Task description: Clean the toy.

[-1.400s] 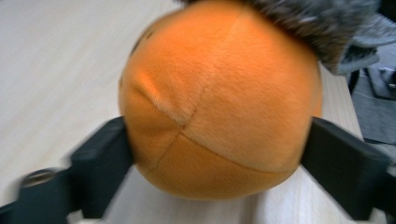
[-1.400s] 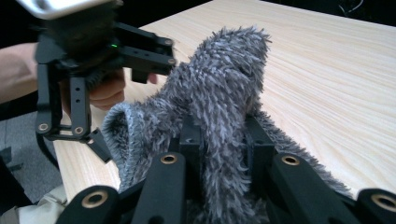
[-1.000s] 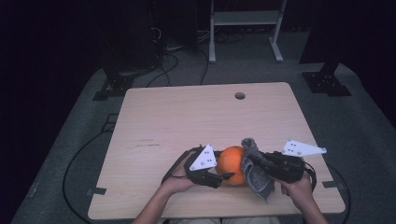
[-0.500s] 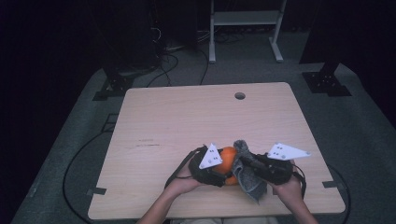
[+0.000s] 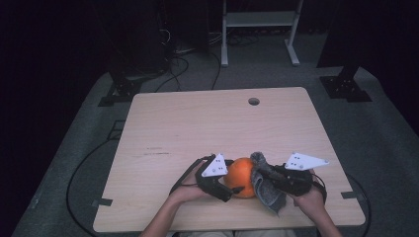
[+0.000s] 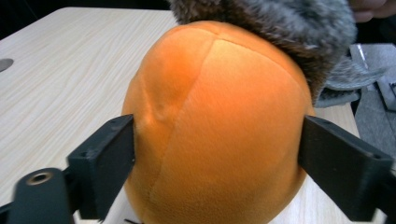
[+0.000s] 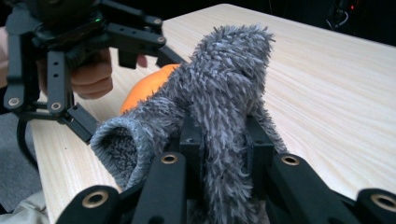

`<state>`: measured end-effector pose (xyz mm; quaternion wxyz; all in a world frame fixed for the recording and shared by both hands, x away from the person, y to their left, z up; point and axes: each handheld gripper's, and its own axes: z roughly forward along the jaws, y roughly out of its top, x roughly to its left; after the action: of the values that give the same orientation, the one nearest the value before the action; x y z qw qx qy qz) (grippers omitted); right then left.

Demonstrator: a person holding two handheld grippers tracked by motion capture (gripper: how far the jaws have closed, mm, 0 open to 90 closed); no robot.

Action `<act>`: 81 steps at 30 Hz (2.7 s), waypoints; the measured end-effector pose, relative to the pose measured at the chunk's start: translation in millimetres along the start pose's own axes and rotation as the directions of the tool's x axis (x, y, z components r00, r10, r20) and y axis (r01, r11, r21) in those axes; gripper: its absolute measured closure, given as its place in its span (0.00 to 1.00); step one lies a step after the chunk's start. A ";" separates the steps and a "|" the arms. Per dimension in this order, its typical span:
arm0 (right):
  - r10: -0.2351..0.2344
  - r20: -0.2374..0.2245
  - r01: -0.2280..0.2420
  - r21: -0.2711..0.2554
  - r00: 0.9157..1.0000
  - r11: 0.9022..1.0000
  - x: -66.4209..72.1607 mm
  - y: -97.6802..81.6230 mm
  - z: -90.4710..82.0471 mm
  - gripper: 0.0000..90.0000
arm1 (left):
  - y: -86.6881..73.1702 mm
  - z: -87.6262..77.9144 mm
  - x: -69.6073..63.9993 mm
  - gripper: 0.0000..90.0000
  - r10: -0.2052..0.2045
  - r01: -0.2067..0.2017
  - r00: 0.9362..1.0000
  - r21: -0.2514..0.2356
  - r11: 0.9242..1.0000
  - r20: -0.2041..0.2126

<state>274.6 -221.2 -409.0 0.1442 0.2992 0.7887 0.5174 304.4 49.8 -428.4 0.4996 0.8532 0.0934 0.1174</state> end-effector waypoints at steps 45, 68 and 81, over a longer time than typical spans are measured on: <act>-0.019 -0.005 0.019 0.035 1.000 0.999 -11.6 -0.3 -16.0 0.84 | 9.3 11.8 -17.0 0.22 0.026 -0.030 0.999 0.090 0.996 0.039; 0.060 0.001 -0.060 0.028 0.998 0.998 -25.5 -4.2 -19.4 0.84 | 11.7 0.4 -4.7 0.36 -0.111 0.110 0.993 0.016 0.994 0.041; 0.017 -0.021 -0.015 0.059 1.000 0.998 -13.2 -5.2 -4.3 0.83 | 9.2 -1.3 -7.0 0.17 -0.010 0.010 1.000 0.051 0.999 0.004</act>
<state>280.9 -234.0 -412.9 0.1226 0.3040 0.8026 0.4984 297.7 44.5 -420.5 0.4783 0.8655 0.0994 0.1105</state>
